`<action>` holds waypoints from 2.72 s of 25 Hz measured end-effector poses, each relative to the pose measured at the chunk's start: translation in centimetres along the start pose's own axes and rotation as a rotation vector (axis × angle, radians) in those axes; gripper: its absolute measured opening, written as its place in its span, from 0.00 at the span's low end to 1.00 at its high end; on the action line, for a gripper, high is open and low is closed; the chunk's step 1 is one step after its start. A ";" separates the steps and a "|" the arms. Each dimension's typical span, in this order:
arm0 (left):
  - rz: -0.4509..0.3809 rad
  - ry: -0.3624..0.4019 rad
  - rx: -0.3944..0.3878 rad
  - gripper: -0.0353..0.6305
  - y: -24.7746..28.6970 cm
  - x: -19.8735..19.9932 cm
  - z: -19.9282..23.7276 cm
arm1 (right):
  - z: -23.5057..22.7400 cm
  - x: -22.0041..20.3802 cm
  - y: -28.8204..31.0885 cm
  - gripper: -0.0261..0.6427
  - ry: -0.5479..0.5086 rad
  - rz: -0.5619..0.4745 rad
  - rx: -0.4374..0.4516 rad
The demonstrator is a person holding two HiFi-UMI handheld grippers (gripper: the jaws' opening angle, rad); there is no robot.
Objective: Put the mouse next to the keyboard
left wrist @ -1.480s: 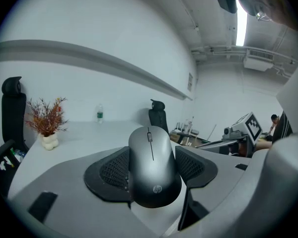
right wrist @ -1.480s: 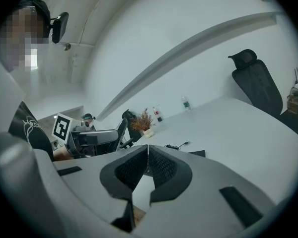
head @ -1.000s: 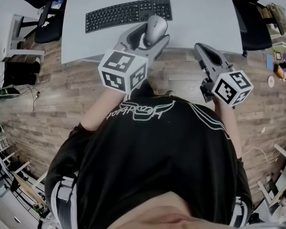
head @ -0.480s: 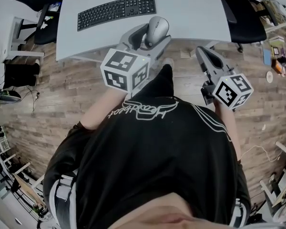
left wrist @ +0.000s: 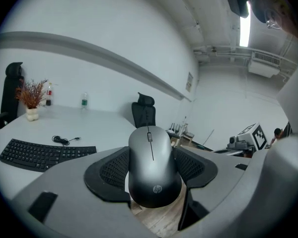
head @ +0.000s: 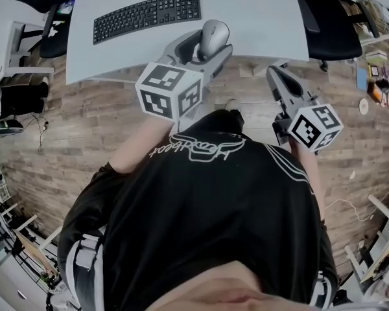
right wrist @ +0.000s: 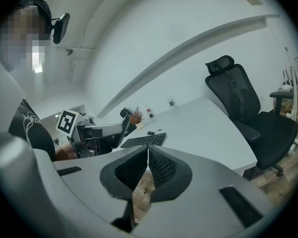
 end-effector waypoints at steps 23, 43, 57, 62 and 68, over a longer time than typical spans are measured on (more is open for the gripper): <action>0.026 -0.077 0.204 0.50 9.5 3.7 2.5 | -11.6 7.8 5.0 0.06 -0.001 0.052 0.139; 0.095 -0.109 0.454 0.50 16.9 3.0 1.9 | -21.0 9.5 7.0 0.06 -0.017 0.205 0.323; 0.234 -0.144 0.535 0.50 21.0 -2.0 7.1 | -24.7 9.5 8.1 0.06 -0.010 0.245 0.325; 0.310 -0.158 0.543 0.50 22.5 -4.7 8.5 | -26.2 9.4 7.8 0.06 -0.005 0.251 0.303; 0.377 -0.182 0.560 0.50 23.2 -7.3 10.1 | -27.8 9.1 7.7 0.06 0.008 0.263 0.277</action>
Point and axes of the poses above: the fingertips, and each gripper's own axes: y forward along the fingers, z to its left, x out of its top, the point moved 2 cm from there along -y, backward along the fingers
